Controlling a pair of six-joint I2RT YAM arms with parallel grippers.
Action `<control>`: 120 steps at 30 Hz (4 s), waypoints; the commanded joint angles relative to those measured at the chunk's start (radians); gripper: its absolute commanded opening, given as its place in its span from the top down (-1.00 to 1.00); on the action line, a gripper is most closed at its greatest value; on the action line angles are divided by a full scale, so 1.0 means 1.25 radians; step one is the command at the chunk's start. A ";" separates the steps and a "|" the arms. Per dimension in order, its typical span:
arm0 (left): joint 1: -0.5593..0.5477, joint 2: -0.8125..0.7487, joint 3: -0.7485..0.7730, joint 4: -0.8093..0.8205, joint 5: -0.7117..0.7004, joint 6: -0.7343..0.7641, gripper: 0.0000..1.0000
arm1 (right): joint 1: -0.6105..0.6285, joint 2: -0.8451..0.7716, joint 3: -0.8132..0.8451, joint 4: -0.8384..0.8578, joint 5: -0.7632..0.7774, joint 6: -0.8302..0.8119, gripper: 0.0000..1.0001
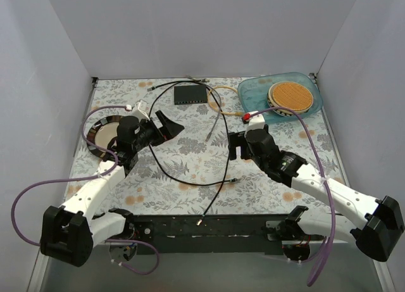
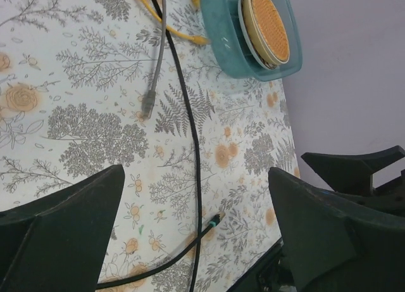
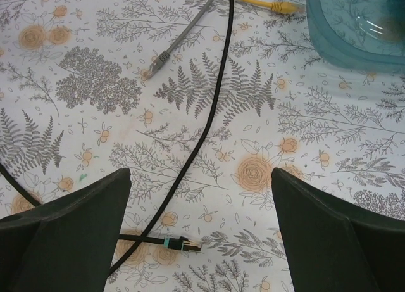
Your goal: Insert the plug into the switch port
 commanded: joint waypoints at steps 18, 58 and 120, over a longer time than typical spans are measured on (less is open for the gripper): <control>-0.309 0.278 0.226 -0.205 -0.022 0.288 -0.96 | 0.003 -0.095 -0.073 0.012 0.039 0.087 -0.97; -0.636 0.400 0.082 -0.142 -0.541 0.232 -0.30 | -0.003 -0.176 -0.111 -0.027 0.040 0.127 -0.97; -0.530 0.025 0.373 0.289 -0.137 0.162 1.00 | -0.010 -0.492 -0.084 0.242 -0.160 0.006 -0.97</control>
